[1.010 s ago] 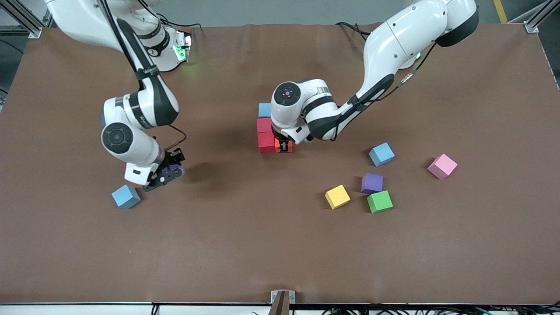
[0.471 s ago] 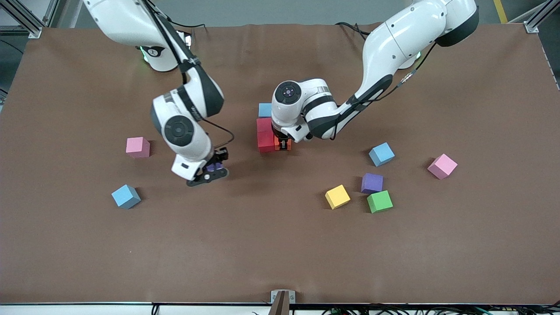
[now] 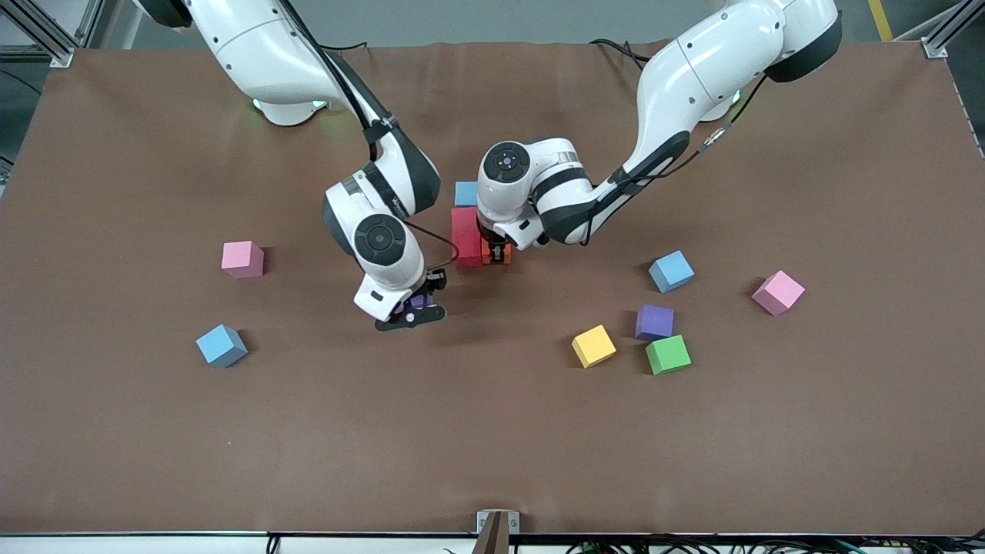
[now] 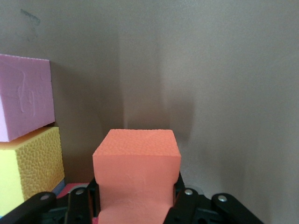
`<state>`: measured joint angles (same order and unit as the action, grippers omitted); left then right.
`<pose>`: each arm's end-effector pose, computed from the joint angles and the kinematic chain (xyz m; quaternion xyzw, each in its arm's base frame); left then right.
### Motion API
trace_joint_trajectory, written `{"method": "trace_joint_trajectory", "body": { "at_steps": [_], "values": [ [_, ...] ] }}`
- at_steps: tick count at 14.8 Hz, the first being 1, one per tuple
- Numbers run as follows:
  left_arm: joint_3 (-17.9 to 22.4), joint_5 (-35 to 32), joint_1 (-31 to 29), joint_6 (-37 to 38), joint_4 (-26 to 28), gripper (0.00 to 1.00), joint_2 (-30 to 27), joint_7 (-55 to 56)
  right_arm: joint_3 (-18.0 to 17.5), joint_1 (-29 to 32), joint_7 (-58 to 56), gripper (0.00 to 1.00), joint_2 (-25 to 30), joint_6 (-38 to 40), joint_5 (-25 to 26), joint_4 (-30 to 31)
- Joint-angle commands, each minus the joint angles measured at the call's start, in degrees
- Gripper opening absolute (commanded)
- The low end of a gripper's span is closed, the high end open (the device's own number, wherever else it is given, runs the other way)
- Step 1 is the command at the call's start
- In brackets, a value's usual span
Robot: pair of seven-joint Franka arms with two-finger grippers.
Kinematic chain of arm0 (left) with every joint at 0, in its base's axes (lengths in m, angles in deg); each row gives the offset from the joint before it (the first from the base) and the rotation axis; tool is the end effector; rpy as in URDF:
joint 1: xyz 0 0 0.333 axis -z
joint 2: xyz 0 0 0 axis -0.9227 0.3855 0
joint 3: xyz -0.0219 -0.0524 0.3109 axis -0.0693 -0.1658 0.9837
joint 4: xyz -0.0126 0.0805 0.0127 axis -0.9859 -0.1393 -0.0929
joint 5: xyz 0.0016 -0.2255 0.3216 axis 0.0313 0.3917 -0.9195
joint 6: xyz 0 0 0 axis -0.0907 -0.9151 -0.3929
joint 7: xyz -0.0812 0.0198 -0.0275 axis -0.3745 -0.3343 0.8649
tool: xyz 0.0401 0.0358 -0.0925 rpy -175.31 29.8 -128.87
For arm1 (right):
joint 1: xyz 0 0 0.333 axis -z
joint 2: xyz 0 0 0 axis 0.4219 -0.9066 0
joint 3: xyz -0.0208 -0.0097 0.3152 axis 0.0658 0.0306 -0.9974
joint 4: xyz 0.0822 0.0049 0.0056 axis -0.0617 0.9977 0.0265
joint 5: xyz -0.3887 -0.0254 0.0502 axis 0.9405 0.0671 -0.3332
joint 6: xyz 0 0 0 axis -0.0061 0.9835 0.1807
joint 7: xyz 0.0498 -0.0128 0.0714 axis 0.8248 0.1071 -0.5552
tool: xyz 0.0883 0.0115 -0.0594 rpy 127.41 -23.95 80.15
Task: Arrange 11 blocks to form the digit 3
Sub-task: 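Carry the purple cube with the right gripper while the left gripper places orange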
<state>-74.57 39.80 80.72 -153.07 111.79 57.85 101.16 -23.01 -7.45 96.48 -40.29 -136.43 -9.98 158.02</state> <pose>0.4217 -0.5221 0.2108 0.7067 0.7059 -0.0457 0.0162 0.5694 0.3809 0.2563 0.9947 0.0891 -0.0487 0.0130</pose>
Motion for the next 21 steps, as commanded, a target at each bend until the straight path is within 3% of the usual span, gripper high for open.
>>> {"method": "trace_joint_trajectory", "body": {
  "at_steps": [1, 15, 17, 18, 21],
  "values": [
    [-0.2, -4.4, 0.5, -1.2, 1.3, 0.02, -0.6, 15.2, 0.5, -1.5, 4.6, 0.3, -3.2, 0.0, -0.7, -3.9],
    [1.1, -4.4, 1.6, -2.4, 1.0, 0.06, -0.1, 15.4, 0.6, -0.5, 5.1, 0.3, -5.9, -3.1, -2.9, -4.4],
    [1.1, -4.5, 1.5, -2.4, 1.0, 0.16, 0.1, 15.3, 0.6, -0.5, 5.1, 0.3, -5.9, -3.2, -2.9, -4.4],
    [1.4, -4.5, 1.5, -2.4, 1.0, 0.25, 0.3, 15.2, 0.6, -0.5, 5.1, 0.3, -5.9, -3.3, -2.9, -4.3],
    [1.9, -4.5, 1.5, -2.4, 0.9, 0.68, 0.3, 15.0, 0.6, -0.6, 5.1, 0.3, -5.9, -3.3, -3.0, -4.3]
  ]
}}
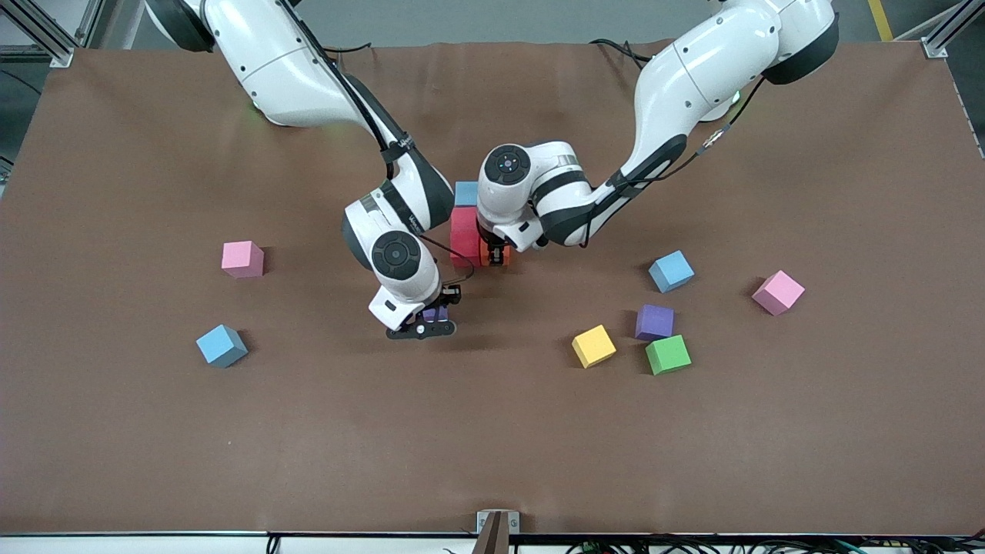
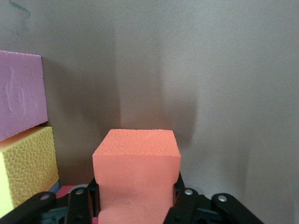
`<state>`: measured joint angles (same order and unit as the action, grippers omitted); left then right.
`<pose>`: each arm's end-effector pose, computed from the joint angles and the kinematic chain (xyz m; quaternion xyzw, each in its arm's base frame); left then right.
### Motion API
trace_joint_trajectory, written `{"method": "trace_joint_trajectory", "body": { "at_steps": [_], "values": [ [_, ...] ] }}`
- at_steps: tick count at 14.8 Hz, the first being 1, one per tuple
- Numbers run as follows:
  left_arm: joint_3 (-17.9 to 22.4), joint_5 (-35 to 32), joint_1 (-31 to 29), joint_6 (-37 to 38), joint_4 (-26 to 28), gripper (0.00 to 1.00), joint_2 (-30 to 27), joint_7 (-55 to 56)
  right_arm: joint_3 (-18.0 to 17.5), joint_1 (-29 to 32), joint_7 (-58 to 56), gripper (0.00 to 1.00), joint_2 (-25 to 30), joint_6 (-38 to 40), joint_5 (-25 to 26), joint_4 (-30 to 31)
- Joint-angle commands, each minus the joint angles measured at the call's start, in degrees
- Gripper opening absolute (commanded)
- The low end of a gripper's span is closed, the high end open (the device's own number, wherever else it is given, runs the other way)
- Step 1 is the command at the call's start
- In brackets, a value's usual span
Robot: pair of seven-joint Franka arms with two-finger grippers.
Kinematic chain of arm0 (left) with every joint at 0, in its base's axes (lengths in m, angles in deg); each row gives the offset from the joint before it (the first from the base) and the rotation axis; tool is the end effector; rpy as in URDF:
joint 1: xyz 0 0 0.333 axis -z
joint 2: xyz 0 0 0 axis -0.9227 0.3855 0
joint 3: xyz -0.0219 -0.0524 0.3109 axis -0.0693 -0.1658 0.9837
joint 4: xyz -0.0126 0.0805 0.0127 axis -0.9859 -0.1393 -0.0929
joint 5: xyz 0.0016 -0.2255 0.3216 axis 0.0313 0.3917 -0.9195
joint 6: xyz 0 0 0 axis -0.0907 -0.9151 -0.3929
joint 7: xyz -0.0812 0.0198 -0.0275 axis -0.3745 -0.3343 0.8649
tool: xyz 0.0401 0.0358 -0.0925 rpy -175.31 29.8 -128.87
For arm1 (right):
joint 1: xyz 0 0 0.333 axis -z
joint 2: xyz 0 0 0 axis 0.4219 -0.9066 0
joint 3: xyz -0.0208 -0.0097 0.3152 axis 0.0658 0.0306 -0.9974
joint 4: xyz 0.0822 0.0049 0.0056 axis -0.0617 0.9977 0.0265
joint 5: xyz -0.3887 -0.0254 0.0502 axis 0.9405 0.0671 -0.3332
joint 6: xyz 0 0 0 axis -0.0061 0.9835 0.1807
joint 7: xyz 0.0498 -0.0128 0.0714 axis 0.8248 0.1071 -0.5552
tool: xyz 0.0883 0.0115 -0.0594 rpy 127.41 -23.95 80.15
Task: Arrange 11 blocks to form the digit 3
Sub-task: 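Release the orange cube with the left gripper while the right gripper lowers purple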
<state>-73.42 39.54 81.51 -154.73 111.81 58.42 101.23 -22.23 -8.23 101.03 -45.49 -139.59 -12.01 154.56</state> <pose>0.4218 -0.5227 0.2021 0.7068 0.7055 -0.0467 0.0218 0.5808 0.3912 0.2237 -0.9983 -0.0394 0.0429 0.0004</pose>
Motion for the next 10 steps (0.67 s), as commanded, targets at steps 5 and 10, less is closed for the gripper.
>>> {"method": "trace_joint_trajectory", "body": {
  "at_steps": [5, 10],
  "values": [
    [0.5, -4.0, 0.8, 0.0, 0.5, 1.0, -0.9, 14.8, -0.3, 0.2, 0.6, 0.3, -0.9, -0.6, -1.0, -0.9],
    [-3.4, -3.9, -0.4, 6.5, 0.6, 1.0, -2.3, 15.0, -0.4, -0.8, 3.0, 0.3, -1.6, -2.8, -1.1, -0.2]
  ]
}}
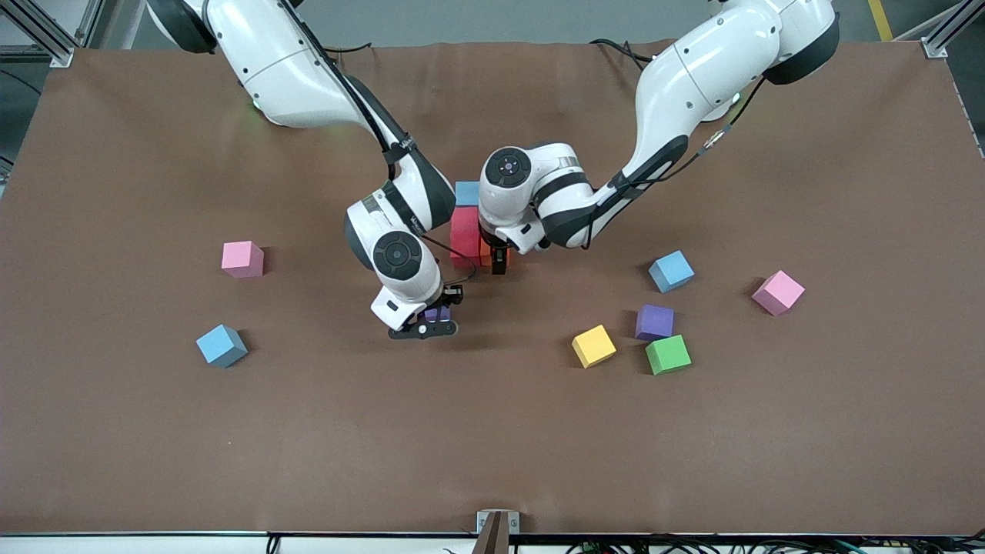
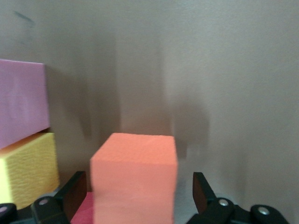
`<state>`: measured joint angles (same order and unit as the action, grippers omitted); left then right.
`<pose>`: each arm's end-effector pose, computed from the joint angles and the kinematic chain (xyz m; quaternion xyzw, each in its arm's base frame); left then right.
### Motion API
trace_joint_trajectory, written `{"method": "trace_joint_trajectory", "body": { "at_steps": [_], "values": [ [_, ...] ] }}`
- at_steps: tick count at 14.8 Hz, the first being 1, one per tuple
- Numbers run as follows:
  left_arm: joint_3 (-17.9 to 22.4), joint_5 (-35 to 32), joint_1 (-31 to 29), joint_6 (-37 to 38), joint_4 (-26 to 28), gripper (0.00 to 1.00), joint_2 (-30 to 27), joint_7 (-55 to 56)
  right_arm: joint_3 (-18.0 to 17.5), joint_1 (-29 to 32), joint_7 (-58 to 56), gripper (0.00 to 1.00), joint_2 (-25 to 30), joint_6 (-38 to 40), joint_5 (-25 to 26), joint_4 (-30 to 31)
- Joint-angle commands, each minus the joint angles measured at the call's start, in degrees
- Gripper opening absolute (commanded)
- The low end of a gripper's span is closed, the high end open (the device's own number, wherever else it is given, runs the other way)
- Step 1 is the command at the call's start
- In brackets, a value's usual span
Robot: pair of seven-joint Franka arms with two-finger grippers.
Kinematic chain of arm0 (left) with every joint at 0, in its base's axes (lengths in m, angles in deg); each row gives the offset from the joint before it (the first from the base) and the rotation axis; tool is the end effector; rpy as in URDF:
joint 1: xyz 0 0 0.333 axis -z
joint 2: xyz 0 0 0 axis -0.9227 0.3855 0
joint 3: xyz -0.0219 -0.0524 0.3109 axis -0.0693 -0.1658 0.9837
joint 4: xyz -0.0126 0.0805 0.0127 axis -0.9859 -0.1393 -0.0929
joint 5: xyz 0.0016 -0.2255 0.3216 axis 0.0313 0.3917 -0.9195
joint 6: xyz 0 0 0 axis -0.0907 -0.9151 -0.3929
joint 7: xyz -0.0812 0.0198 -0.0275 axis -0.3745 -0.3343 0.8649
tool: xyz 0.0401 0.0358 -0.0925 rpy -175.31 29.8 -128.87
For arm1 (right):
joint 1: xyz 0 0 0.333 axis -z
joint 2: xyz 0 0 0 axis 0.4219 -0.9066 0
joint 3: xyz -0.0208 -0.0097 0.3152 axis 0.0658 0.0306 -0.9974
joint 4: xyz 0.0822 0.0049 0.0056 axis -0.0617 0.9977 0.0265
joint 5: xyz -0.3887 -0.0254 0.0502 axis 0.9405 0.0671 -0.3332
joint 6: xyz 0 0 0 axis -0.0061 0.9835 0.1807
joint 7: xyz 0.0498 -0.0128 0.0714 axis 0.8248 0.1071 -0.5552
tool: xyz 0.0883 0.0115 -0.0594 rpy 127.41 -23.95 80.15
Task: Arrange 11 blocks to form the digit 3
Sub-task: 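Release the orange cube with the left gripper while the right gripper lowers purple, then grasp the yellow cube with the left gripper while the right gripper places purple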
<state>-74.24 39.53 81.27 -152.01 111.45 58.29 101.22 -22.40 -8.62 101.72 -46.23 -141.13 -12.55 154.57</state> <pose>0.4195 -0.5225 0.2053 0.7087 0.7043 -0.0403 0.0069 0.5783 0.3976 0.2168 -0.9986 -0.0346 0.0394 0.0073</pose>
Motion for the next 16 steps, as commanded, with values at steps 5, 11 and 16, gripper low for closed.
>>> {"method": "trace_joint_trajectory", "body": {
  "at_steps": [5, 11, 16],
  "values": [
    [-5.9, -3.9, -0.8, 12.7, 0.9, 1.0, -5.6, 14.4, -0.2, -1.9, 2.6, 0.31, -2.2, -1.3, -4.3, -0.2],
    [-5.9, -4.0, -6.2, 14.6, 0.7, 1.0, -9.2, 5.2, -0.2, -4.8, 4.9, 0.31, -2.0, -0.9, -4.5, 1.3],
    [-5.1, -3.3, -13.1, 14.6, -2.9, 1.0, -7.2, -17.5, -0.1, -6.5, 5.1, 0.31, -1.8, -0.6, -4.4, 3.0]
  ]
}}
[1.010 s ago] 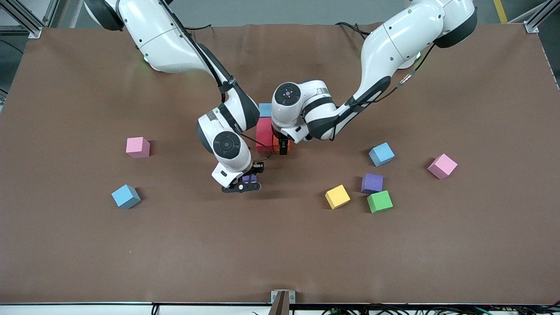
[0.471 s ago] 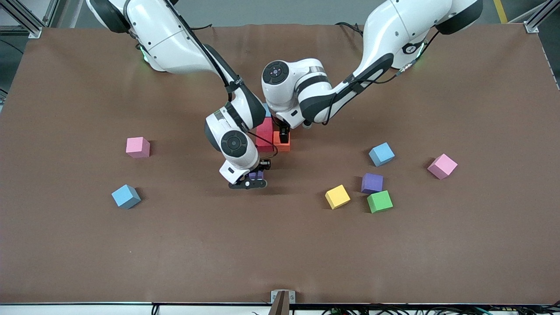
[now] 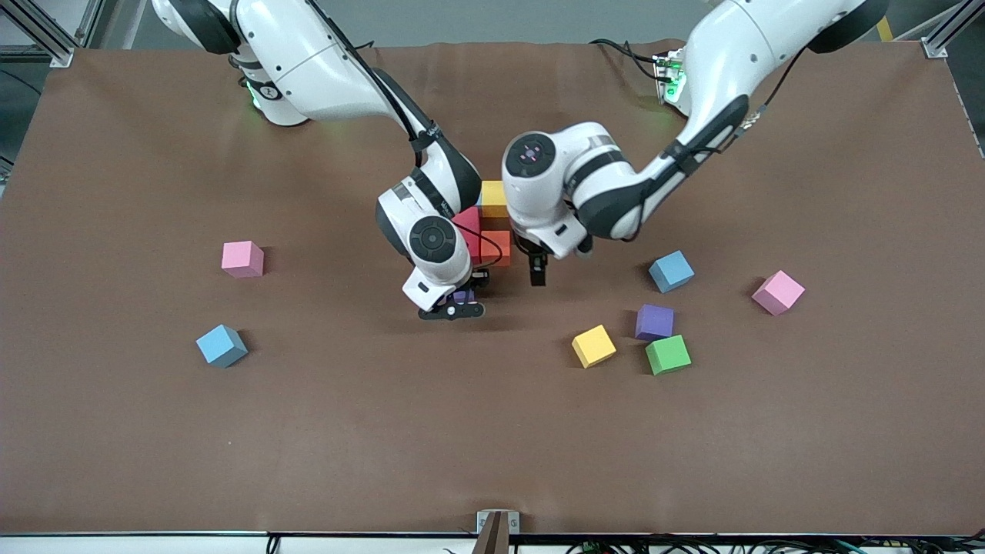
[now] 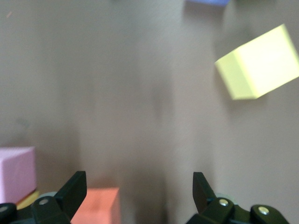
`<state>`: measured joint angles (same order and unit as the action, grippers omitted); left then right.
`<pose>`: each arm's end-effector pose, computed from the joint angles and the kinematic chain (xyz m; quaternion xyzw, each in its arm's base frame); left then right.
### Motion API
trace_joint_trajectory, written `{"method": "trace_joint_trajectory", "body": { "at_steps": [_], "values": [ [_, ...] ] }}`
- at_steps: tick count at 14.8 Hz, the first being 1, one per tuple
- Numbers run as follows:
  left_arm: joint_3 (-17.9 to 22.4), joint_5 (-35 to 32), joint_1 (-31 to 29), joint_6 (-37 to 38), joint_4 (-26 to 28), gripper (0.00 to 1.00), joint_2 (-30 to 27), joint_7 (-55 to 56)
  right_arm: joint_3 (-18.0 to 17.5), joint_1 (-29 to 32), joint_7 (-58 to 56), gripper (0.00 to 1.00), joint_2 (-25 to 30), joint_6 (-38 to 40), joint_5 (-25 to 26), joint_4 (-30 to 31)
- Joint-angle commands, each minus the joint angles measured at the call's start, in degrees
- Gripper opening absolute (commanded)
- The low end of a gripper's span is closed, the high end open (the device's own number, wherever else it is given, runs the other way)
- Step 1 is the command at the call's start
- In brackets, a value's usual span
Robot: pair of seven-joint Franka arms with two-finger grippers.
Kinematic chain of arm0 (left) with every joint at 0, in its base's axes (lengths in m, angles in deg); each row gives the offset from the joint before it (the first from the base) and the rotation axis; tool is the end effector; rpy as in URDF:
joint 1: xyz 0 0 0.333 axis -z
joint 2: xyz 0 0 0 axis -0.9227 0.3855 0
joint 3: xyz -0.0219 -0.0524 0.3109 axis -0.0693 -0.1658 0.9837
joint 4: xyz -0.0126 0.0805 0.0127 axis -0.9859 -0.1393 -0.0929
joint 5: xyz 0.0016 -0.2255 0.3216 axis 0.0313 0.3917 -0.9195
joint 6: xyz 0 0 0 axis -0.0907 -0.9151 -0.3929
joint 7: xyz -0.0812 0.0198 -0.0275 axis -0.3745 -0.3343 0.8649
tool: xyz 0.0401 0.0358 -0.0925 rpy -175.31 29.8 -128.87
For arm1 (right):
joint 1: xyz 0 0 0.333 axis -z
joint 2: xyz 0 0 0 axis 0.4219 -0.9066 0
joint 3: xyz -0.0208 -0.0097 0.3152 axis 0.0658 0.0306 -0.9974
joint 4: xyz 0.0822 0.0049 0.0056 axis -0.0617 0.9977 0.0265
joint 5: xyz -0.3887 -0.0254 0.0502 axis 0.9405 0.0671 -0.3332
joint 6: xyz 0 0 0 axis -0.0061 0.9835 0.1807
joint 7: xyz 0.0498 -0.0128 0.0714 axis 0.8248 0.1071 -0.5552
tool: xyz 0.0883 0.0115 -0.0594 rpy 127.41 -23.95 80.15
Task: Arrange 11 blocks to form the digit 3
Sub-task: 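Grasp the yellow cube with the left gripper while the right gripper places purple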
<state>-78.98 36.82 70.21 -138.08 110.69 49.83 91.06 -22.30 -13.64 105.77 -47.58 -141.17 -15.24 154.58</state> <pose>0.4925 -0.4443 0.2900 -0.7305 -0.6811 -0.0453 0.0175 0.5387 0.4453 0.2003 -0.9978 -0.0273 0.0595 0.0117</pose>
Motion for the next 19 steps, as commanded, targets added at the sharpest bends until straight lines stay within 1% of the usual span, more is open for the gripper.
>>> {"method": "trace_joint_trajectory", "body": {
  "at_steps": [1, 2, 3, 5, 8, 9, 13, 15, 17, 18, 19],
  "values": [
    [-0.3, -0.3, -2.7, 0.6, -3.6, 1.0, 2.2, -14.0, -0.2, -1.7, 1.1, 0.31, -0.3, -0.4, -1.6, 3.2],
    [0.3, -0.3, -2.8, 0.6, -5.3, 1.0, 3.0, -18.5, -0.2, -1.7, 1.1, 0.31, -0.3, -0.2, -1.6, 3.3],
    [1.8, -0.3, -2.7, 0.6, -6.7, 1.0, 3.9, -22.3, -0.2, -2.1, 1.1, 0.32, -0.2, -0.1, -1.6, 3.3],
    [2.6, -0.3, -2.7, 0.6, -9.4, 1.0, 5.9, -30.6, -0.3, -2.4, 1.1, 0.32, -0.2, -0.2, -1.6, 4.0],
    [3.3, 0.1, -3.0, 0.6, -10.5, 1.0, 6.7, -44.0, -0.3, -3.1, 1.2, 0.32, 0.0, -0.1, -1.6, 5.0],
    [4.2, 0.9, -3.0, 0.6, -11.0, 1.0, 6.9, -47.7, -0.4, -3.1, 1.8, 0.32, 0.2, 0.0, -1.7, 5.2],
    [7.2, 8.4, -3.0, 0.6, -14.1, 1.0, 6.9, -64.3, -0.7, -3.2, 1.8, 0.33, 0.3, 0.5, -1.7, 5.4],
    [8.9, 10.6, -2.9, 0.1, -15.0, 1.0, 7.4, -68.5, -0.8, -3.2, 1.8, 0.33, 0.3, 1.4, -1.7, 5.4],
    [9.4, 10.9, -3.1, -0.1, -15.1, 1.0, 7.6, -71.8, -0.8, -3.2, 1.8, 0.34, 0.3, 1.4, -1.7, 5.3],
    [9.8, 11.0, -3.1, -0.1, -15.2, 1.0, 7.7, -73.3, -0.9, -3.2, 1.8, 0.36, 0.3, 1.4, -1.7, 5.2],
    [10.0, 10.9, -3.1, -0.2, -15.7, 1.0, 8.1, -74.1, -0.9, -3.2, 1.9, 0.47, 0.4, 1.6, -1.7, 5.0]
  ]
}}
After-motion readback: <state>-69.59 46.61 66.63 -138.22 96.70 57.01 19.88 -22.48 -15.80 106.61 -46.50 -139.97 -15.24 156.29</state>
